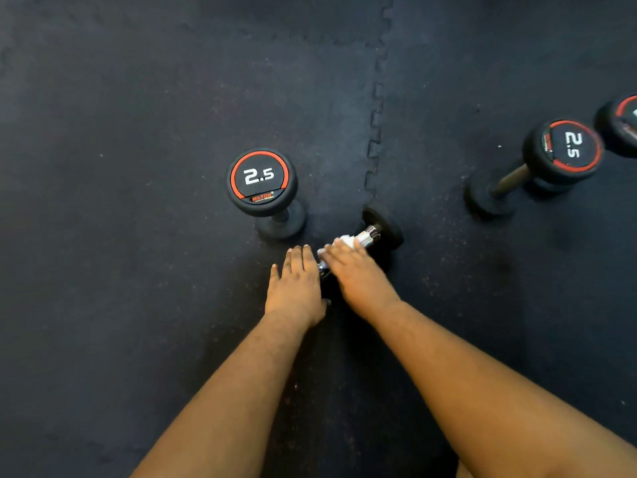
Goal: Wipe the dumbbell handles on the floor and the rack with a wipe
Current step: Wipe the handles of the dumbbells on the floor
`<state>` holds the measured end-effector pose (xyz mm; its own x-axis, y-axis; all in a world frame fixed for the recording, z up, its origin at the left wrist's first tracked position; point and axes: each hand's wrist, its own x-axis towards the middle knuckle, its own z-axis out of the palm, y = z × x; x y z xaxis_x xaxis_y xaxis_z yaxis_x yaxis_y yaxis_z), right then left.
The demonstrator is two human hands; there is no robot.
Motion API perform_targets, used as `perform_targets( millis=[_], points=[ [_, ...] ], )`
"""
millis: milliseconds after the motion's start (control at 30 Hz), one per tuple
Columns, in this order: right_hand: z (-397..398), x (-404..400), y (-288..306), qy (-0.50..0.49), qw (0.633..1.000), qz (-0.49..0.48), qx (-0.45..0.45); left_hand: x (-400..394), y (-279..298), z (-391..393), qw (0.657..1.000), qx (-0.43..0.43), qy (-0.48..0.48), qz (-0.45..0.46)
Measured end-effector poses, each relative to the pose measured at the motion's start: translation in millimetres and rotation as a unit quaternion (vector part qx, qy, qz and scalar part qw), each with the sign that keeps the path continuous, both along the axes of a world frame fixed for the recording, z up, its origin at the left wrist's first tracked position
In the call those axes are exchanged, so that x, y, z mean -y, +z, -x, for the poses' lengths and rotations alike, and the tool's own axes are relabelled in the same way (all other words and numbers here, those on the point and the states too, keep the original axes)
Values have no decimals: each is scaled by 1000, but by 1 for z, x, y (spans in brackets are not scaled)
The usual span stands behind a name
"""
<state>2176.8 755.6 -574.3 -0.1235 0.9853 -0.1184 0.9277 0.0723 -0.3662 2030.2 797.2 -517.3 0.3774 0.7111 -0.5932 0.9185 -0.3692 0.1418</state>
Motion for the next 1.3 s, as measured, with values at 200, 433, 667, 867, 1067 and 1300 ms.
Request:
perform_targets(
  millis=[200, 433, 667, 867, 1067, 1300],
  points=[
    [6, 52, -4, -19, 994, -45, -96, 4, -2, 0, 1000, 13, -1, -2],
    [22, 36, -16, -641, 526, 12, -559, 9, -5, -1, 1000, 12, 2, -28],
    [34, -16, 6, -690, 355, -36, -630, 15, -7, -4, 999, 4, -6, -44],
    [13, -33, 12, -658, 241, -6, -714, 15, -6, -3, 999, -2, -8, -44],
    [0, -32, 13, -618, 259, 3, -743, 14, -7, -4, 999, 4, 0, -38],
    [-14, -41, 15, -607, 301, 60, -733, 16, -8, -4, 999, 1, 2, -43]
  ],
)
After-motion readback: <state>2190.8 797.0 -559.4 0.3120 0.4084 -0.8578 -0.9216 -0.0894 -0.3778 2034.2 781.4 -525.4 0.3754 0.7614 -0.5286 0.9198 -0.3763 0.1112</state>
